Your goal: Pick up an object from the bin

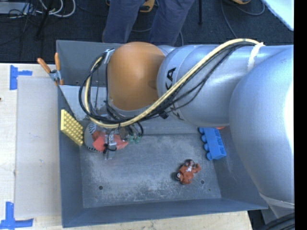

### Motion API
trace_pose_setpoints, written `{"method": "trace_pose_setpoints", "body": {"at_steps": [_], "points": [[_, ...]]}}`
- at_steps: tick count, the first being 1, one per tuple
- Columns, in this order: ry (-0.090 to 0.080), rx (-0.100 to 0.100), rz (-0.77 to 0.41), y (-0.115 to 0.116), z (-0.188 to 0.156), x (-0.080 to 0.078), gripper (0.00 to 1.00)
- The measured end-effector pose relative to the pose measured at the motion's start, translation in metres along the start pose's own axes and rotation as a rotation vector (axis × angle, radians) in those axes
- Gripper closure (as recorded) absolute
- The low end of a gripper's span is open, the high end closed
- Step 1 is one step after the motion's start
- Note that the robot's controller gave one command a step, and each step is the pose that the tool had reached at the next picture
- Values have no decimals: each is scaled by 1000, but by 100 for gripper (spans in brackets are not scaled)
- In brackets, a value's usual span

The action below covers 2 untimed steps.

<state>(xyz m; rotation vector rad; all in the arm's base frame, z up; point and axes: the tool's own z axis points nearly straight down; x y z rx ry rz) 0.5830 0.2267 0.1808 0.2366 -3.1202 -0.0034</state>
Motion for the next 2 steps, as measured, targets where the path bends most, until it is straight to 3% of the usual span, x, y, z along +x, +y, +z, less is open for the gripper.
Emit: {"method": "trace_pose_setpoints", "body": {"at_steps": [1, 2], "points": [[8, 2, -23, 1, -41, 2, 100], [4, 1, -29, 2, -57, 0, 100]]}}
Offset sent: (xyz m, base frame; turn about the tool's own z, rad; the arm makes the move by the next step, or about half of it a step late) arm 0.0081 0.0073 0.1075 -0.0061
